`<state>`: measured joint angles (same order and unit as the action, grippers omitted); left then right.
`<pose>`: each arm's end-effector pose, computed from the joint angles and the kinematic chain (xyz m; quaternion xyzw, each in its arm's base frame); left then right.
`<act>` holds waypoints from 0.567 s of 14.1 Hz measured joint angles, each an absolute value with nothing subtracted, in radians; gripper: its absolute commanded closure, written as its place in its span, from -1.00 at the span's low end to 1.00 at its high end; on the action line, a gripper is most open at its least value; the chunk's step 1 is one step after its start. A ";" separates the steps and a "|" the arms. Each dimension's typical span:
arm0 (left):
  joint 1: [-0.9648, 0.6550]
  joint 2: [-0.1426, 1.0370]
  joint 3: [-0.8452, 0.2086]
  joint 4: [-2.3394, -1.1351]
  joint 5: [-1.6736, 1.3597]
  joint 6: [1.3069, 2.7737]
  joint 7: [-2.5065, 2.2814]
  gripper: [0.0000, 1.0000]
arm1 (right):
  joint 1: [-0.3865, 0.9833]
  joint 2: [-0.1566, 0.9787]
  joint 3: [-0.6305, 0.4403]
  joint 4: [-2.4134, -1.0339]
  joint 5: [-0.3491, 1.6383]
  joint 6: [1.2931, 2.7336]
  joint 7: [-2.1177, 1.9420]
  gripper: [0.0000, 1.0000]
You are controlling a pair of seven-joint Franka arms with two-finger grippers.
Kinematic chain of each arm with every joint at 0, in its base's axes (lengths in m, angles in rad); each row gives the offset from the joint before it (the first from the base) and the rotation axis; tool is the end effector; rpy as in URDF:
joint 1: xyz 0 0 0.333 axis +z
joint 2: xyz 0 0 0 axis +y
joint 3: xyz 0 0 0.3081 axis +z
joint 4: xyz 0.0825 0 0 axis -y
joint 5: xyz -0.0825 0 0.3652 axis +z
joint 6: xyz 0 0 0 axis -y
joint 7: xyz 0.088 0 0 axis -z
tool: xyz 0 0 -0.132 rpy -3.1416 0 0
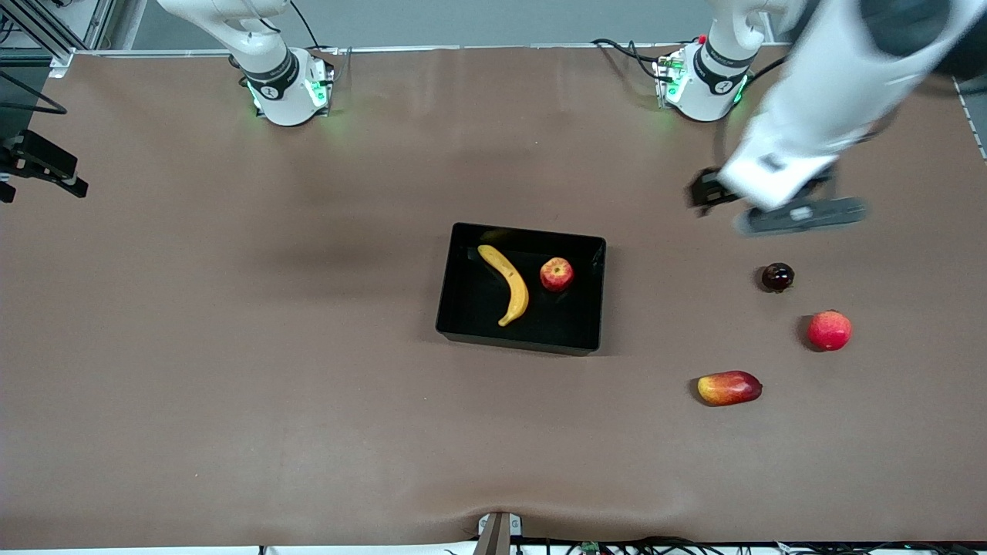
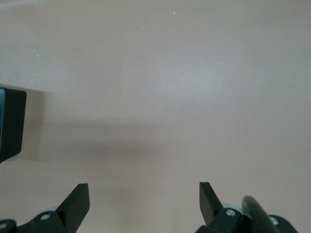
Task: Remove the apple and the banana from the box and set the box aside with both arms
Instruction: 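Reach the left gripper down to the small red apple in the tray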
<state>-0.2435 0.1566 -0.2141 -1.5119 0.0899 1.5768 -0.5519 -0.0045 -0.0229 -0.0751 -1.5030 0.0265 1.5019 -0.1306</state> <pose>0.5254 -0.2366 0.5335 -0.9976 -0.0454 0.0249 0.0460 0.5211 -0.0384 0.6281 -0.9995 -0.0265 -0.0123 0.0128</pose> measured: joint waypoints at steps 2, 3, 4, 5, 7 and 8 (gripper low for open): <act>-0.321 0.227 -0.215 -1.537 0.092 1.670 -0.710 -1.00 | -0.004 -0.022 -0.075 -1.503 0.026 1.504 -0.131 -1.00; -0.349 0.262 -0.215 -1.544 0.095 1.714 -0.778 -1.00 | -0.005 -0.022 -0.076 -1.503 0.026 1.505 -0.131 -1.00; -0.369 0.296 -0.215 -1.551 0.095 1.758 -0.830 -1.00 | -0.006 -0.022 -0.077 -1.503 0.026 1.506 -0.131 -1.00; -0.387 0.329 -0.215 -1.559 0.097 1.804 -0.874 -1.00 | -0.006 -0.022 -0.078 -1.503 0.026 1.508 -0.131 -1.00; -0.414 0.387 -0.215 -1.586 0.108 1.910 -0.977 -1.00 | -0.006 -0.021 -0.079 -1.503 0.026 1.515 -0.131 -1.00; -0.422 0.414 -0.215 -1.603 0.110 1.971 -1.037 -1.00 | -0.006 -0.021 -0.079 -1.503 0.026 1.520 -0.131 -1.00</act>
